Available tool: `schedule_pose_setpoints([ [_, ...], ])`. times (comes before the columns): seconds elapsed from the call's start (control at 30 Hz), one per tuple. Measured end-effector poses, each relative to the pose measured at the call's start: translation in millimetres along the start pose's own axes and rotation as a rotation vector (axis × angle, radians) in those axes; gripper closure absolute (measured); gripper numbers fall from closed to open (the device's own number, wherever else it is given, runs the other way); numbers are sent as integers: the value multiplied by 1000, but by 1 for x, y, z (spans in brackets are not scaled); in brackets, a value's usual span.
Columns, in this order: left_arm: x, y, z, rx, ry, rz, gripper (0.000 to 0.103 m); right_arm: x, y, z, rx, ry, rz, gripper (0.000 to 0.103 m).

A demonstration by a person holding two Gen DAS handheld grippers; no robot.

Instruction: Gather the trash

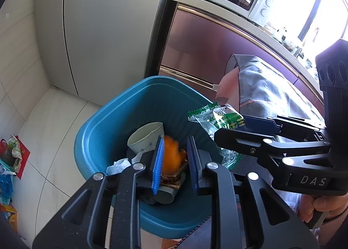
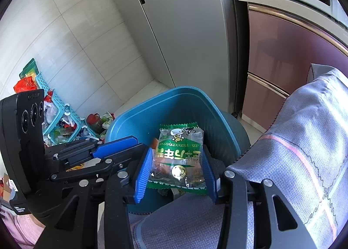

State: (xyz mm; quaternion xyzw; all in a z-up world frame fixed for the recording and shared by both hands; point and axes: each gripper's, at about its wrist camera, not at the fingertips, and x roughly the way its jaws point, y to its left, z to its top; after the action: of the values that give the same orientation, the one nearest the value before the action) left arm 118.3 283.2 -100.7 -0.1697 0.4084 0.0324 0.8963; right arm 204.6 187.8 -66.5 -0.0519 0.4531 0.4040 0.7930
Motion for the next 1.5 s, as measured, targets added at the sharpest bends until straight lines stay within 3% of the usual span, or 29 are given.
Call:
schedule_pose_setpoints([
  [0.3,2,2,-3,-15,2,2,77,-3,-5,-2,15,-9,15,57],
  [0.43,-1,4,-4,-17,-4,8,75,-6,-10,-4,34,-19,24,48],
  [0.7,-10,8,-7,-23,-16,19,70,-9,-13,-5,45,-33,38,48],
  [0.97,-29,2,-10,6,-61,46,52,-22,-19,-12,60,-64,60,46],
  [1.13,-40,-6,-12,28,-88,59,36,-37,-20,-21,55,-98,54,38],
  [1.17,-42,-8,-13,33,-92,62,29,-42,-20,-24,54,-108,50,36],
  [1.5,-63,-33,-24,71,-149,63,10,-94,-28,-56,65,-220,-11,24],
])
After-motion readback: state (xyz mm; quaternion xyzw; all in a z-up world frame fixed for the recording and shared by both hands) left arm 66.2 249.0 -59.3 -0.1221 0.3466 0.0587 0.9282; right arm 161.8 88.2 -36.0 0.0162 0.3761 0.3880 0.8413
